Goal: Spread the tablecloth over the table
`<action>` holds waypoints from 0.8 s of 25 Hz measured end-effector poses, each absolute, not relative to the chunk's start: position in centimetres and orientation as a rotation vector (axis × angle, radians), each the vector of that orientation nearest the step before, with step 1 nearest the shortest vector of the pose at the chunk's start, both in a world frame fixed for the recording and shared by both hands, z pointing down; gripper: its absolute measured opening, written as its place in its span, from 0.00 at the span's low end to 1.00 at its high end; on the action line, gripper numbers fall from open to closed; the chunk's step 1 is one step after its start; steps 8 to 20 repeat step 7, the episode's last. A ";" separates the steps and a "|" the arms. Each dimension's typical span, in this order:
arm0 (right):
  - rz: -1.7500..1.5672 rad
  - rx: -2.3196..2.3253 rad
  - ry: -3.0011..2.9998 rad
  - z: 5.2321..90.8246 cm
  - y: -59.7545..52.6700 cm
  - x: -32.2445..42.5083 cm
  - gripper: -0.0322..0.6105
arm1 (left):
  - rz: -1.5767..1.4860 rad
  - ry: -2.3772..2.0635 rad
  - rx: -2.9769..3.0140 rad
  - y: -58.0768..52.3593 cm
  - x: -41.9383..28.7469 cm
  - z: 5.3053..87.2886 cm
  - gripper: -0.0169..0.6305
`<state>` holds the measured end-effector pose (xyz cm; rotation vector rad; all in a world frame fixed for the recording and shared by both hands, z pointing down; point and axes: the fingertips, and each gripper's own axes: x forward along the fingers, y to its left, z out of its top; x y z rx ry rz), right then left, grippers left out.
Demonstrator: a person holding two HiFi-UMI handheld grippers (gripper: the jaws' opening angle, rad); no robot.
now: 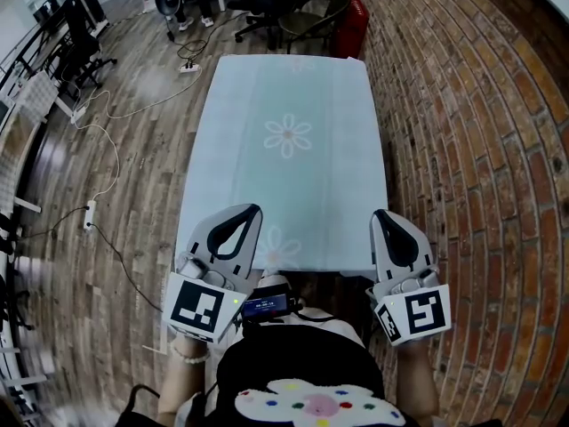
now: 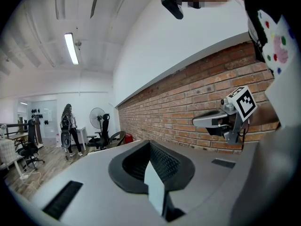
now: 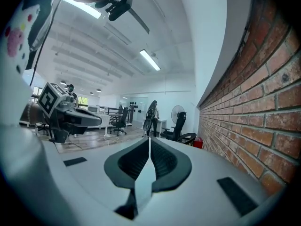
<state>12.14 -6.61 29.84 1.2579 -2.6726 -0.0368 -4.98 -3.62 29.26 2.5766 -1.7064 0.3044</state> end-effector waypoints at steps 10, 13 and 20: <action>-0.043 1.247 -2.661 30.2 -6.5 12.0 0.11 | 0.311 -1.708 2.578 -3.5 -4.9 29.3 0.05; -0.043 1.247 -2.661 30.2 -6.5 12.0 0.11 | 0.311 -1.708 2.578 -3.5 -4.9 29.3 0.05; -0.043 1.247 -2.661 30.2 -6.5 12.0 0.11 | 0.311 -1.708 2.578 -3.5 -4.9 29.3 0.05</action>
